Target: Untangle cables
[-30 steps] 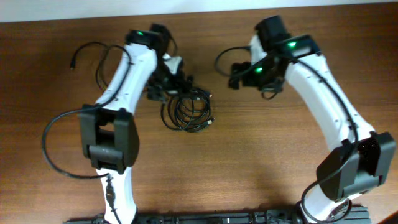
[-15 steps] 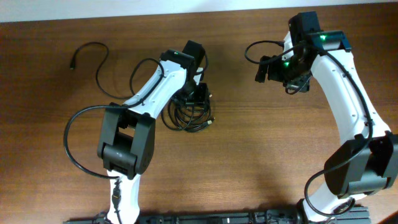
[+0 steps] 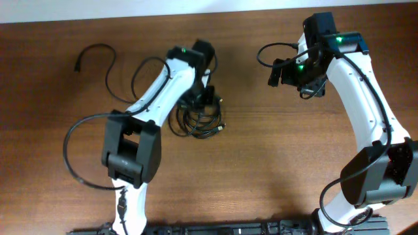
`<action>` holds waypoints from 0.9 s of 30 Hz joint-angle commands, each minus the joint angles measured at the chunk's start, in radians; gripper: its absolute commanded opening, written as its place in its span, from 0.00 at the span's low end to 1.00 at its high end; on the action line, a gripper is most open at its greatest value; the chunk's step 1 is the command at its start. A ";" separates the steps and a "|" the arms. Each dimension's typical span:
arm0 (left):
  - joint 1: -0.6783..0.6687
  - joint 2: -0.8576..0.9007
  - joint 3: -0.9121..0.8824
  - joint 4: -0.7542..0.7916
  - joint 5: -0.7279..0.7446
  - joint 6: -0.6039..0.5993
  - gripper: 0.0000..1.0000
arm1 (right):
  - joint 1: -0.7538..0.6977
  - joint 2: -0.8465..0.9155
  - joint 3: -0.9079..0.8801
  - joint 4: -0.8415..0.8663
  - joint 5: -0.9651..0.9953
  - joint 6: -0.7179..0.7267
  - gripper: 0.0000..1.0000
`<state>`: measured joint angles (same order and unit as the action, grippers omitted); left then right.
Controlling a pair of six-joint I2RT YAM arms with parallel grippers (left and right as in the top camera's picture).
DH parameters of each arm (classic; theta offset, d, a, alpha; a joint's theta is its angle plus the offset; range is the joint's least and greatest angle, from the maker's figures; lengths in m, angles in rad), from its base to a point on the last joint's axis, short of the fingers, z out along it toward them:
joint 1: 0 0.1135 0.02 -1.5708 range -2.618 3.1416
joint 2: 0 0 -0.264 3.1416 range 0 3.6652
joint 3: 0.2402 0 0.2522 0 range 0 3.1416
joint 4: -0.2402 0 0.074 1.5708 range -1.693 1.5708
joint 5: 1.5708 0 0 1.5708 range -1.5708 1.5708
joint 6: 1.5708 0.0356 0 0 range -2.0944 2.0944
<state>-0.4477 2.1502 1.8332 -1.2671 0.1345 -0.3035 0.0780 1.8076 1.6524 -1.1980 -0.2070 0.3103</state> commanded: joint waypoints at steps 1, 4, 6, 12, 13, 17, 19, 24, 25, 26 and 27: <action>0.002 -0.119 0.287 -0.125 0.041 0.006 0.00 | -0.001 -0.001 0.000 0.002 0.010 -0.007 0.98; 0.002 -0.171 0.543 -0.198 0.041 0.066 0.00 | -0.001 -0.001 0.000 0.002 0.010 -0.007 0.98; 0.003 -0.199 0.657 -0.196 0.036 0.113 0.00 | -0.001 -0.001 0.000 0.002 0.010 -0.007 0.98; 0.003 -0.273 0.872 -0.141 -0.173 0.122 0.00 | -0.001 -0.001 0.000 0.002 0.009 -0.007 0.98; 0.003 -0.289 0.880 -0.123 -0.208 0.123 0.00 | -0.001 -0.001 0.000 0.002 0.010 -0.007 0.98; 0.003 -0.306 0.879 -0.100 -0.337 0.124 0.00 | -0.001 -0.001 0.000 0.002 0.010 -0.007 0.99; 0.003 -0.303 0.879 -0.075 -0.445 0.134 0.00 | -0.001 -0.001 0.000 0.002 0.010 -0.007 0.98; 0.054 -0.299 0.879 0.050 -0.710 0.134 0.00 | -0.001 -0.001 0.000 0.002 0.010 -0.007 0.98; 0.087 -0.295 0.879 0.083 -0.735 0.134 0.00 | -0.001 -0.001 0.000 0.002 0.010 -0.007 0.98; 0.125 -0.290 0.877 0.124 -0.751 0.134 0.00 | -0.001 -0.001 0.000 0.002 0.010 -0.007 0.98; 0.180 -0.282 0.877 0.172 -0.752 0.134 0.00 | -0.001 -0.001 0.000 0.002 0.010 -0.007 0.99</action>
<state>-0.3756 1.8568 2.6961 -1.1770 -0.4946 -0.1825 0.0780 1.8076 1.6520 -1.1957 -0.2066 0.3099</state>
